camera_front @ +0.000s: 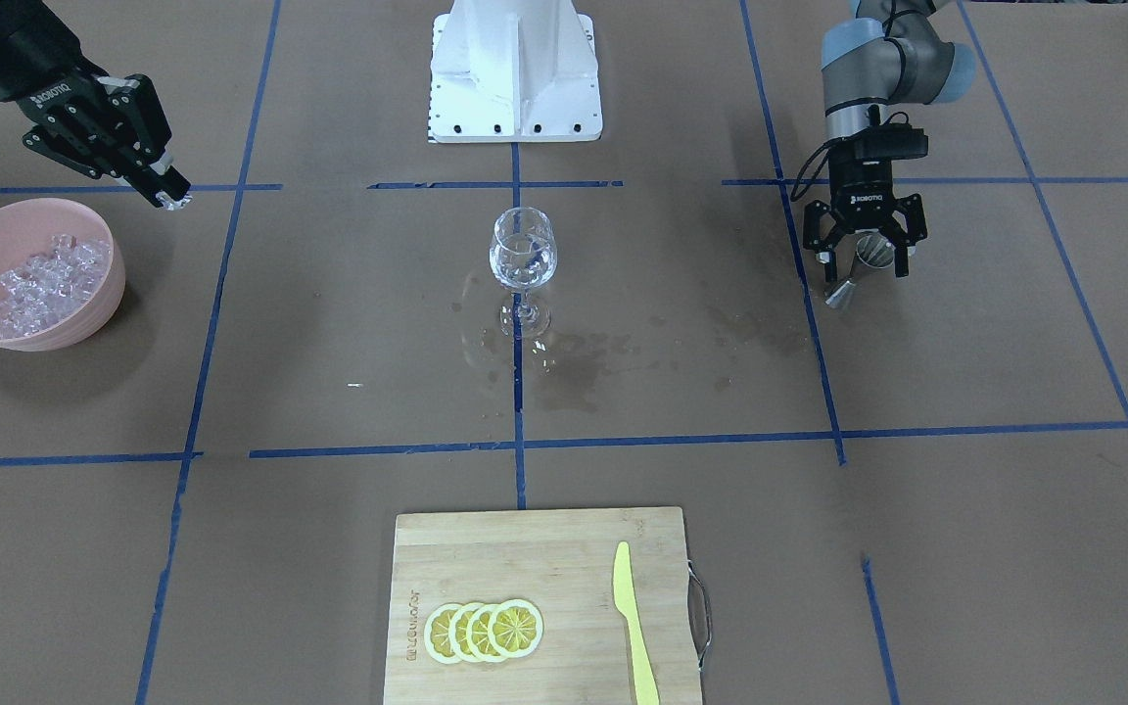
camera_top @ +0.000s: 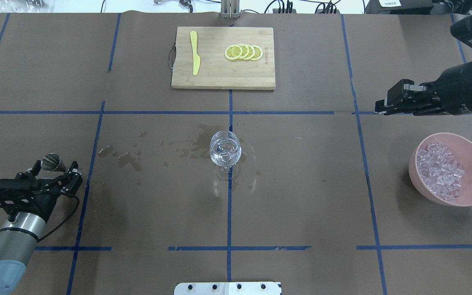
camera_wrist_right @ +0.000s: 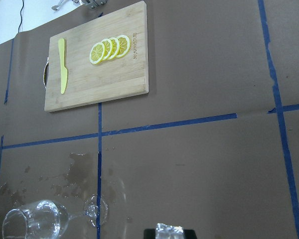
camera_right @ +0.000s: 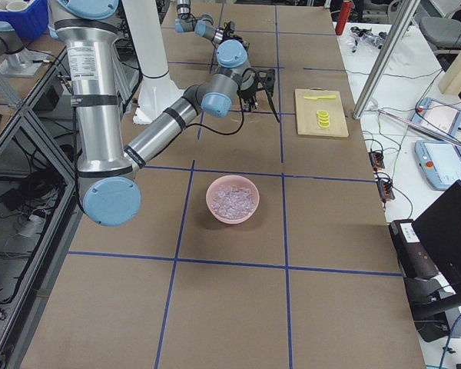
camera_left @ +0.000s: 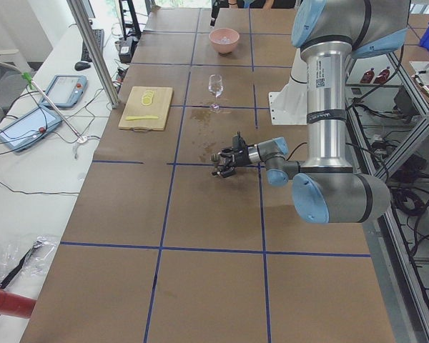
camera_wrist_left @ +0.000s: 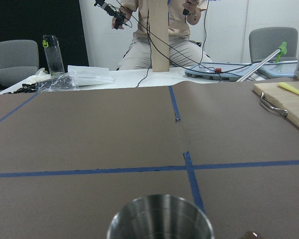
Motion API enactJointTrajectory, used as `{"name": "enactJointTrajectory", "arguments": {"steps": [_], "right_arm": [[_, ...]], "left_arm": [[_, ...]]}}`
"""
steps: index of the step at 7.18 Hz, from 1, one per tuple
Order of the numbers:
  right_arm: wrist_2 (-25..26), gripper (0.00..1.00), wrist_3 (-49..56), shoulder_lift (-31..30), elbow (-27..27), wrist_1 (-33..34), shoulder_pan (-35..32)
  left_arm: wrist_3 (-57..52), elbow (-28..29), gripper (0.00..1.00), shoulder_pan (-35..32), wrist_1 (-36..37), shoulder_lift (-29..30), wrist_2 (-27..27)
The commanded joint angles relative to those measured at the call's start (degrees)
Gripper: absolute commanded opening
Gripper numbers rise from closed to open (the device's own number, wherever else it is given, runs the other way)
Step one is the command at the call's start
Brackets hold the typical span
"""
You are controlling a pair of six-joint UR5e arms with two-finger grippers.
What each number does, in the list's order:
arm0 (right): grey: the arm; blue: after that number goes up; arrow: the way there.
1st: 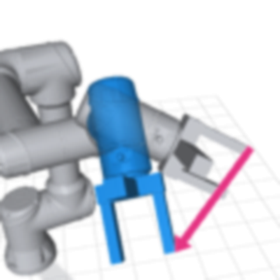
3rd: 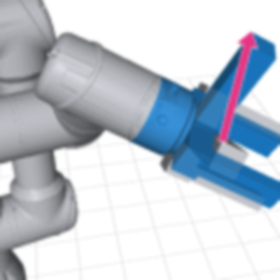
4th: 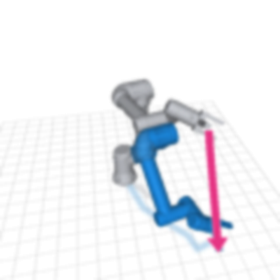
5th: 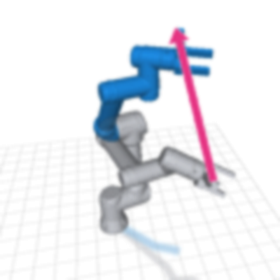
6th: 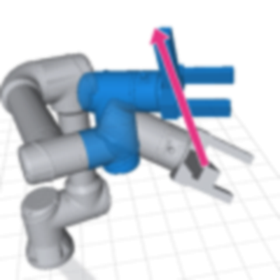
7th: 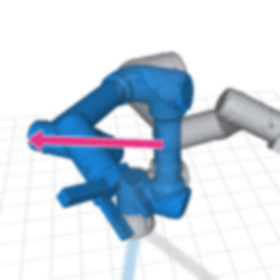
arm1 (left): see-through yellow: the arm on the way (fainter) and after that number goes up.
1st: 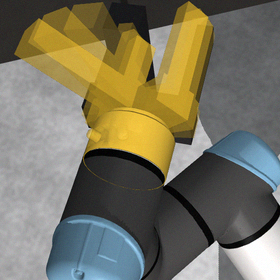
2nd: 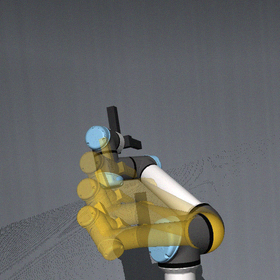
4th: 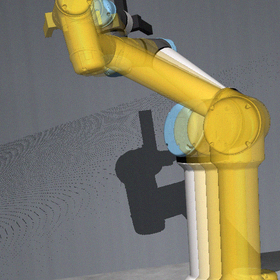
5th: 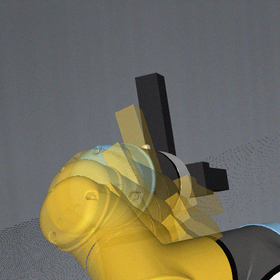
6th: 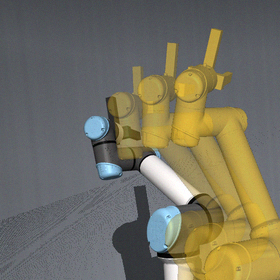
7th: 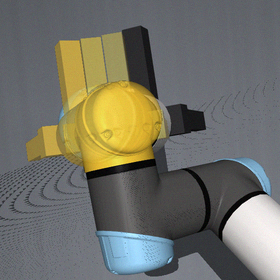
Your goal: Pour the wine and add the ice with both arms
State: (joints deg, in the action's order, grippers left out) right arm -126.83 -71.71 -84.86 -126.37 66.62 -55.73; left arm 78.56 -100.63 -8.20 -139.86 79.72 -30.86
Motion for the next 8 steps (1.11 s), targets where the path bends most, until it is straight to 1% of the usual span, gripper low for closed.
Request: {"name": "enactJointTrajectory", "arguments": {"steps": [1, 2, 3, 4, 5, 6, 7, 8], "right_arm": [[0.09, 0.00, -0.01, 0.14, 0.07, 0.09, 0.01], [0.27, 0.00, 0.08, 0.05, 0.08, 0.09, 0.01], [0.36, 0.00, -0.01, 0.13, 0.08, 0.09, -0.08], [0.36, 0.00, 0.08, 0.14, -0.01, 0.09, 0.00], [0.44, 0.00, -0.01, 0.31, -0.01, 0.09, 0.01], [0.62, 0.00, -0.01, 0.75, -0.01, 0.09, 0.09], [0.62, 0.00, -0.01, 0.93, -0.01, 0.09, 0.35], [0.97, 0.00, -0.53, 2.41, 0.07, 0.09, 1.84]], "left_arm": [[-2.35, -2.09, 1.00, -0.15, -0.06, -0.53, -5.40], [-2.80, -3.68, 1.00, -0.15, 0.02, -0.53, -8.83], [-4.72, -6.39, 1.00, -0.15, 0.02, -2.19, -11.99], [-6.13, -10.77, 1.00, -0.15, 0.02, -6.21, -15.51], [-6.93, -14.73, 1.00, -0.24, 0.11, -9.55, -20.59], [-6.93, -17.20, 1.00, -0.24, 1.59, -11.50, -23.86], [-6.93, -19.66, 1.00, -0.24, 4.74, -11.61, -29.20], [-6.93, -23.86, 1.00, -0.41, 9.47, -11.96, -33.86]]}}
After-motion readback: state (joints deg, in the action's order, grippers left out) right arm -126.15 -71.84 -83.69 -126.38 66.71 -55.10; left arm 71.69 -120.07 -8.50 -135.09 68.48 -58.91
